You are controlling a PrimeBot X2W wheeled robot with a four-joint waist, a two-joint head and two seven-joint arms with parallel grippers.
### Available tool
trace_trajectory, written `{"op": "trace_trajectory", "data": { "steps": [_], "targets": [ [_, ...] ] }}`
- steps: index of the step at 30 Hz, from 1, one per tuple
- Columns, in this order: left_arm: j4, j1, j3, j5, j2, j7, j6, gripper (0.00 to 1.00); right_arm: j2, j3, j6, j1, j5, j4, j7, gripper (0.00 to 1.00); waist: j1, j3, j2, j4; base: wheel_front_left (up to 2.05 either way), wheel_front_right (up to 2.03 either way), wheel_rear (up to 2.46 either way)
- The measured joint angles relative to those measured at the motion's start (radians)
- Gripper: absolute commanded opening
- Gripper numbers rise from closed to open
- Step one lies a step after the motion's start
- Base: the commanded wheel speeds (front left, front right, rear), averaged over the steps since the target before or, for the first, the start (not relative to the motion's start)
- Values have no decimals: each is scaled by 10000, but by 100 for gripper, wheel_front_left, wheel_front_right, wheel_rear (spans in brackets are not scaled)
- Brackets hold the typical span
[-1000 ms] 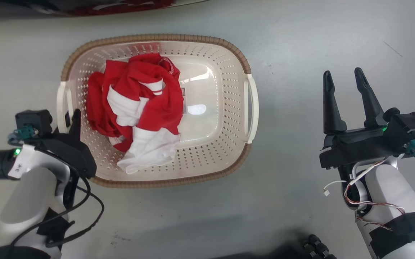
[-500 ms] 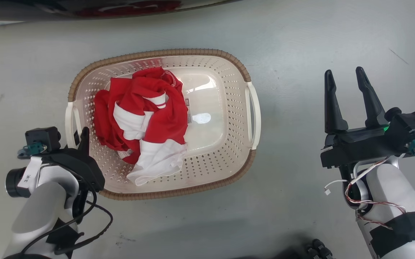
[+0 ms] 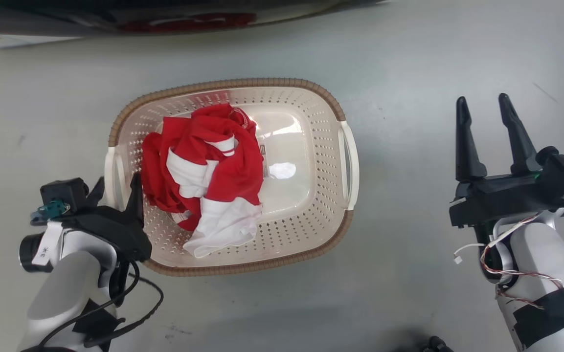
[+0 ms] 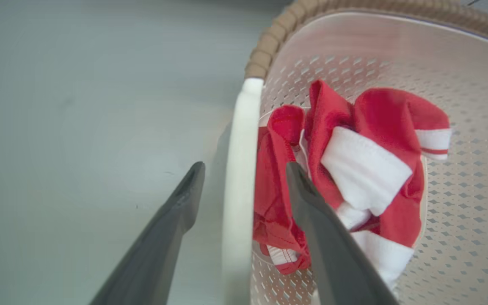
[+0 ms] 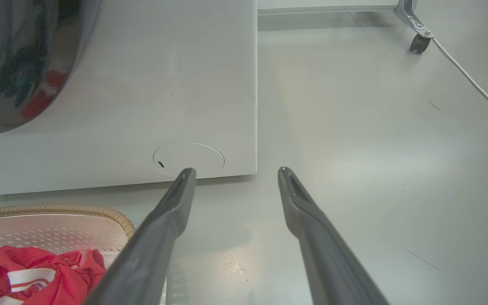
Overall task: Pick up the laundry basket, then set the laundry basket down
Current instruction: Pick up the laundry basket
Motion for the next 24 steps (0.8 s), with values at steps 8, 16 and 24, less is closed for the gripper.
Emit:
{"op": "trace_trajectory", "data": {
  "steps": [8, 16, 24],
  "targets": [
    [-840, 62, 88, 2, -109, -573, -77, 100, -184, -309, 2, 44, -35, 253, 0, 100, 0, -810, 0, 227, 0, 0, 0],
    [-1952, 616, -59, 456, -153, -575, 115, 100, -205, -387, 92, 307, -73, 330, 0, 100, -1, -1881, 0, 452, 0, 0, 0],
    [-3499, 1235, 4, 915, -253, -575, 453, 100, -274, -449, 94, 519, -167, 376, 0, 100, -2, -2895, -1, 639, 0, 0, 0]
  ]
}}
